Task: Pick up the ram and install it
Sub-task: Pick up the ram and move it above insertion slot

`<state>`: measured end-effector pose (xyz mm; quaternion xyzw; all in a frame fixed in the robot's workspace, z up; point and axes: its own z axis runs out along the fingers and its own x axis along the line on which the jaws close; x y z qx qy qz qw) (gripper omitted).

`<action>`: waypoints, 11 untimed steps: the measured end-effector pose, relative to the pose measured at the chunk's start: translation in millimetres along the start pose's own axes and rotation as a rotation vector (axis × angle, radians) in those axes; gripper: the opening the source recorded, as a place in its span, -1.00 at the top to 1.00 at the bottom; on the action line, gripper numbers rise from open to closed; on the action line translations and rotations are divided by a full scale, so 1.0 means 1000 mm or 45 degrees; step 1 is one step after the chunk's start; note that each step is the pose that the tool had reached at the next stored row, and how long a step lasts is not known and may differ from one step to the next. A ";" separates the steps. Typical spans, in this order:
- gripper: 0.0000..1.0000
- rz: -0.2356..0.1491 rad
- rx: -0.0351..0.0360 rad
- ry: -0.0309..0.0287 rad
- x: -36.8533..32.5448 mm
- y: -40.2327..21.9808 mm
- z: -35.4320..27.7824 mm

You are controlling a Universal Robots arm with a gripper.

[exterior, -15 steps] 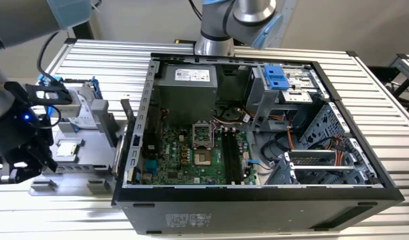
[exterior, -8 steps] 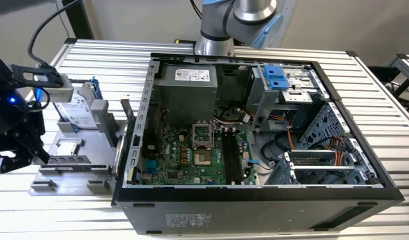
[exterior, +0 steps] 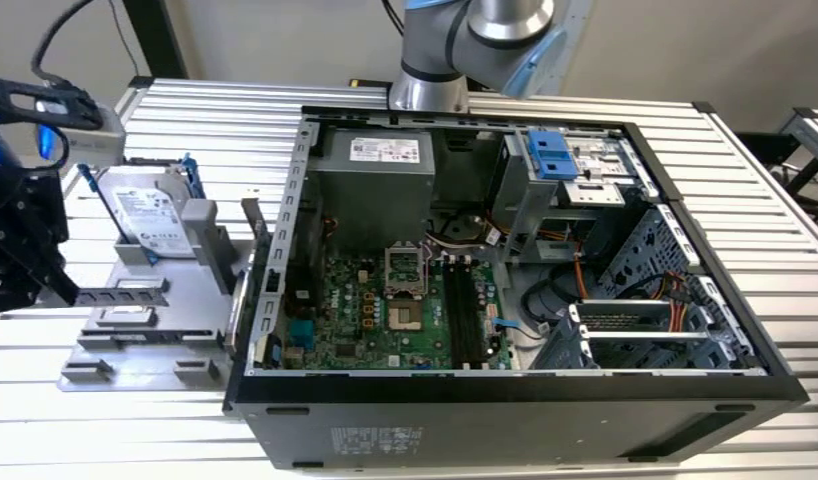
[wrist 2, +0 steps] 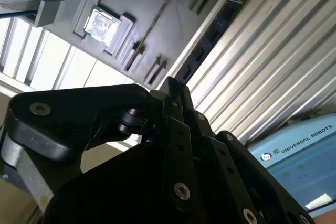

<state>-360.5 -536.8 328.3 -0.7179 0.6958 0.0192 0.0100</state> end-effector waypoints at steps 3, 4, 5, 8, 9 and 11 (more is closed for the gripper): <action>1.00 0.000 0.0000 0.0000 -0.0006 0.0002 -0.0133; 1.00 0.000 -0.0001 0.0000 -0.0008 0.0003 -0.0182; 1.00 0.000 0.0000 0.0000 -0.0010 0.0003 -0.0229; 1.00 0.000 0.0000 0.0000 -0.0015 0.0004 -0.0362; 1.00 0.000 -0.0002 0.0001 -0.0017 0.0005 -0.0407; 1.00 0.000 0.0001 -0.0001 -0.0021 0.0006 -0.0497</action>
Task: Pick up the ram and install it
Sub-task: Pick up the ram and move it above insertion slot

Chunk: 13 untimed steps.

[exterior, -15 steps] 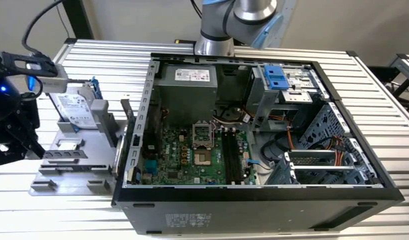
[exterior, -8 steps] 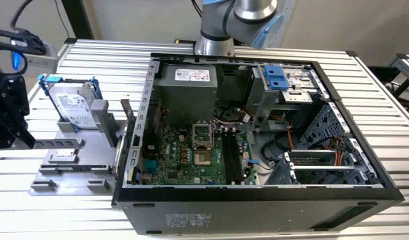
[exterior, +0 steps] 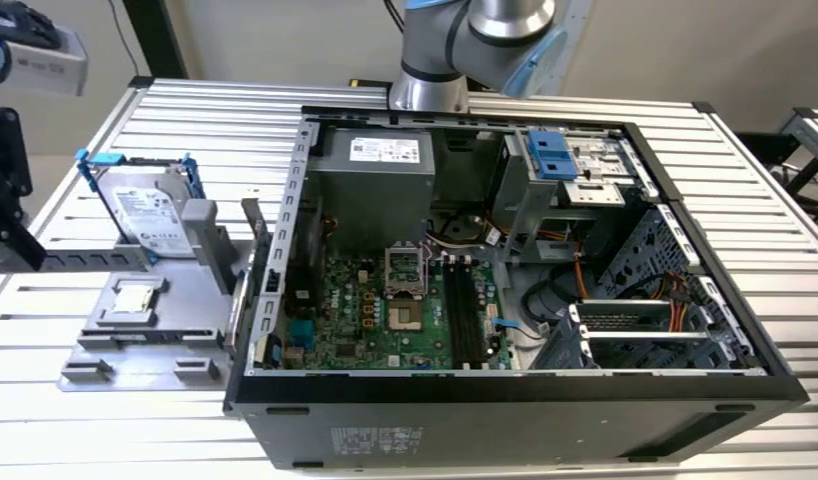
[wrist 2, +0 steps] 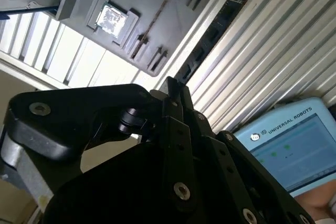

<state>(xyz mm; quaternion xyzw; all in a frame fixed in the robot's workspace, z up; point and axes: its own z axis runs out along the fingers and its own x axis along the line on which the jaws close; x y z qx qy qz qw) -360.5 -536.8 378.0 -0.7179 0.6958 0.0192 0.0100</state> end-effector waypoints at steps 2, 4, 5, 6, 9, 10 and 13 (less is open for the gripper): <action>1.00 0.000 -0.0001 0.0001 -0.0004 0.0001 -0.0091; 1.00 0.000 -0.0002 0.0002 -0.0008 0.0003 -0.0187; 1.00 0.000 -0.0002 0.0001 -0.0010 0.0003 -0.0232; 1.00 0.000 -0.0001 0.0001 -0.0011 0.0003 -0.0273; 1.00 0.000 0.0001 0.0003 -0.0014 0.0004 -0.0338; 1.00 0.000 0.0000 0.0004 -0.0014 0.0004 -0.0339; 1.00 0.000 0.0000 0.0008 -0.0014 0.0004 -0.0339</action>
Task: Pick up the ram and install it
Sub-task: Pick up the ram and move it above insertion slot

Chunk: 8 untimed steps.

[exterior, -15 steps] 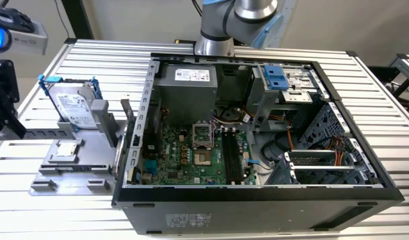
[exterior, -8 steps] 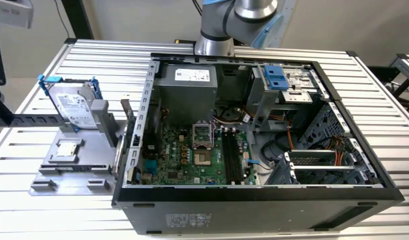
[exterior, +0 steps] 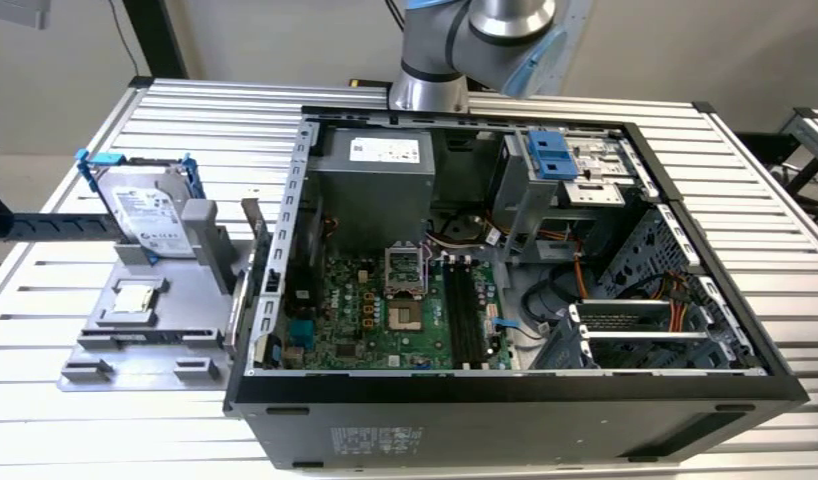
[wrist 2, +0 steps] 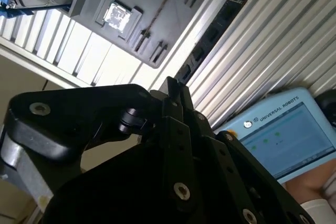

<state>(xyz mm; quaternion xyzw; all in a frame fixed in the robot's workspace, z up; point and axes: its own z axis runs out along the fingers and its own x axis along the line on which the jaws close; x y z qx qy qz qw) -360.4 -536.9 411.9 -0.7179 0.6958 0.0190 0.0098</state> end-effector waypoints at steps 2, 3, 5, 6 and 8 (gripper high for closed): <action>1.00 0.000 -0.0004 0.0004 0.0000 -0.0018 -0.0002; 1.00 0.000 -0.0004 0.0004 0.0000 -0.0051 -0.0003; 1.00 0.000 -0.0005 0.0001 0.0004 -0.0138 -0.0003; 1.00 0.000 -0.0008 0.0002 0.0005 -0.0187 -0.0004; 1.00 0.000 -0.0013 0.0002 0.0008 -0.0277 -0.0005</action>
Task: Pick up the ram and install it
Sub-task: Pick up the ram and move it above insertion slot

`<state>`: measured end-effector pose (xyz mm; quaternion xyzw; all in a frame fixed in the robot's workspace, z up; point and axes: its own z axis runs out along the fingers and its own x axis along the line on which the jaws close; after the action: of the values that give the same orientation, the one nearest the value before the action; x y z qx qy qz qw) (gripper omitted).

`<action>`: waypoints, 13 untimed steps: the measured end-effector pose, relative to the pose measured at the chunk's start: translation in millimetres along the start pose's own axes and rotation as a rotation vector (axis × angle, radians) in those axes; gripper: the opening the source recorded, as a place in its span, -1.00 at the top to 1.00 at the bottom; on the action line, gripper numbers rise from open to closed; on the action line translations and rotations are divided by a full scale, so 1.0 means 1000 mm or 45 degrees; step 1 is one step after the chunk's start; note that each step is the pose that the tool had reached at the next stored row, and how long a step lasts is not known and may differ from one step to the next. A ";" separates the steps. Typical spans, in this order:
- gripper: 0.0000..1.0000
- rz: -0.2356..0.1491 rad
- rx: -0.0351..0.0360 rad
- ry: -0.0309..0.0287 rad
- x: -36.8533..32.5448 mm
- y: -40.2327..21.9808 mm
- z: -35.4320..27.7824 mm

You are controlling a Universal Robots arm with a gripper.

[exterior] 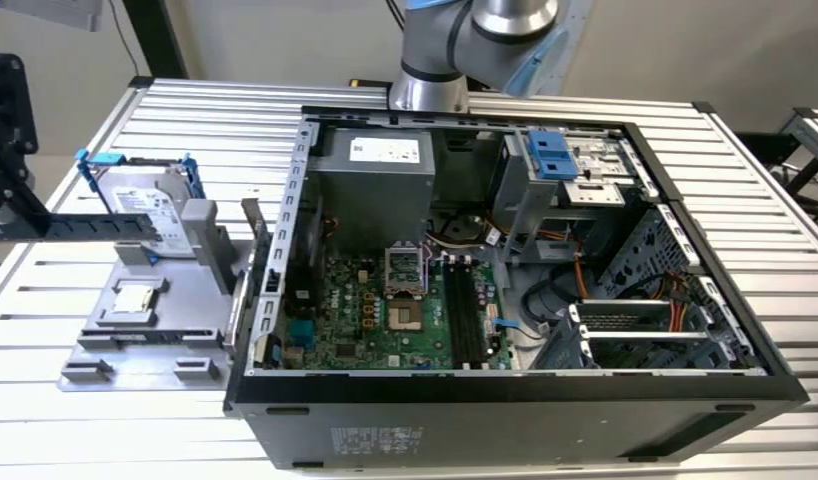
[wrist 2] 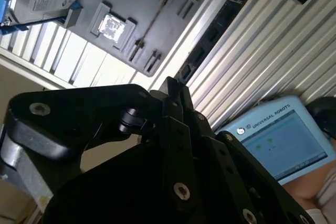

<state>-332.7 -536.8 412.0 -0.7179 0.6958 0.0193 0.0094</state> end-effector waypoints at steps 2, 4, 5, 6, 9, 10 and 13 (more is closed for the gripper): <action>1.00 0.000 -0.0004 -0.0003 0.0003 -0.0091 0.0000; 1.00 0.000 -0.0011 -0.0001 0.0006 -0.0183 -0.0002; 1.00 0.000 -0.0013 -0.0001 0.0007 -0.0226 -0.0003; 1.00 0.000 -0.0017 -0.0001 0.0008 -0.0271 -0.0004; 1.00 0.000 -0.0019 -0.0002 0.0013 -0.0410 -0.0005; 1.00 0.000 -0.0019 -0.0002 0.0014 -0.0452 -0.0006; 1.00 0.000 -0.0020 -0.0001 0.0019 -0.0591 -0.0008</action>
<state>-273.6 -536.8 412.0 -0.7179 0.6958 0.0199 0.0089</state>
